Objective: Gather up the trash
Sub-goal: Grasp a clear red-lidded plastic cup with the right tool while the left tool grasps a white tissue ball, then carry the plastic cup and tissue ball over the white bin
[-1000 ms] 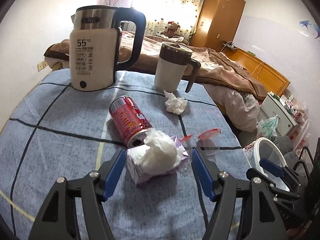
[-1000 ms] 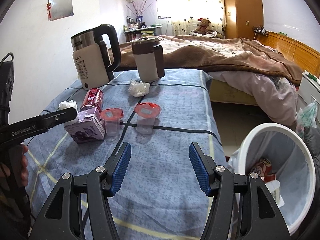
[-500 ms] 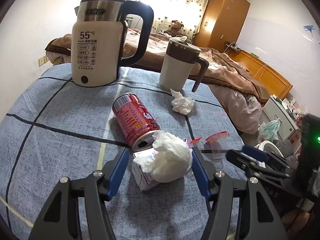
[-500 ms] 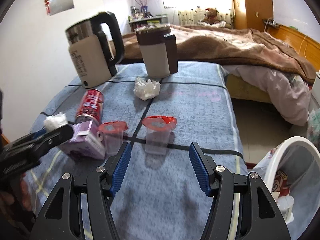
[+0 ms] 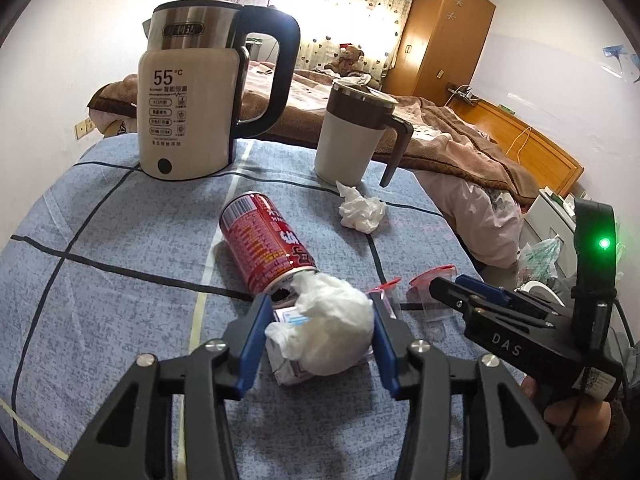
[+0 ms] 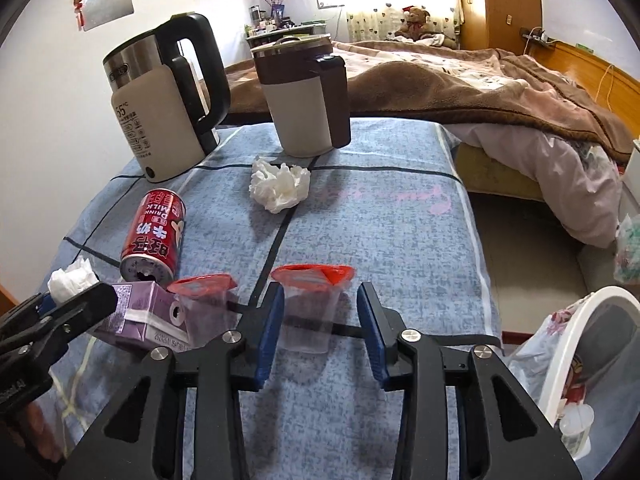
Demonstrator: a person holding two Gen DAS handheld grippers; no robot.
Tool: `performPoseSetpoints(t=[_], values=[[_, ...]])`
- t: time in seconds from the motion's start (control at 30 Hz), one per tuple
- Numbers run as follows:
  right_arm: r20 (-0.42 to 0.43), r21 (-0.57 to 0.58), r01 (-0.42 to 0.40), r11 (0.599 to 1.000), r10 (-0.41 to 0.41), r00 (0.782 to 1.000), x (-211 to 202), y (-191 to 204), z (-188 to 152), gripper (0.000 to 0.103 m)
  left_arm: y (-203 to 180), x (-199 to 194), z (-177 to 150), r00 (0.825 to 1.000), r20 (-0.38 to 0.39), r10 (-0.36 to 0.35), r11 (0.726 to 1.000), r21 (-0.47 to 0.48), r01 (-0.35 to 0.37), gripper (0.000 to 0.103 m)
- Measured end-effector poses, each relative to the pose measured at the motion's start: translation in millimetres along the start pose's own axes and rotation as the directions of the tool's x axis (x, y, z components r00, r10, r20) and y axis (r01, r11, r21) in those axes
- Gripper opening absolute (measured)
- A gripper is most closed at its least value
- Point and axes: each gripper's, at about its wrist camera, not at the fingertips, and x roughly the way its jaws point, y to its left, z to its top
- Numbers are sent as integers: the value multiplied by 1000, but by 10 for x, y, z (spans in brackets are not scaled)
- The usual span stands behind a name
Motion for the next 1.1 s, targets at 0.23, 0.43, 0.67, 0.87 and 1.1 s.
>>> performPoseSetpoints(t=[0.23, 0.43, 0.67, 0.87, 1.1], values=[[3, -3, -10, 1000, 10, 1000, -6, 26, -28, 28, 32, -30, -11, 1000, 12, 6, 1000, -3, -6, 39], [20, 8, -18, 1000, 18, 1000, -49, 33, -56, 27, 60, -101, -7, 1000, 27, 11, 1000, -11, -11, 35], [38, 17, -22, 1000, 22, 999, -134, 24, -79, 27, 76, -232, -25, 998, 59, 24, 999, -26, -23, 35], [74, 22, -35, 999, 33, 997, -329, 1, -123, 27, -29, -356, -11, 997, 74, 13, 1000, -5, -13, 35], [114, 28, -36, 999, 32, 993, -625, -69, -216, 27, -221, -477, -20, 997, 78, -24, 1000, 22, 23, 35]])
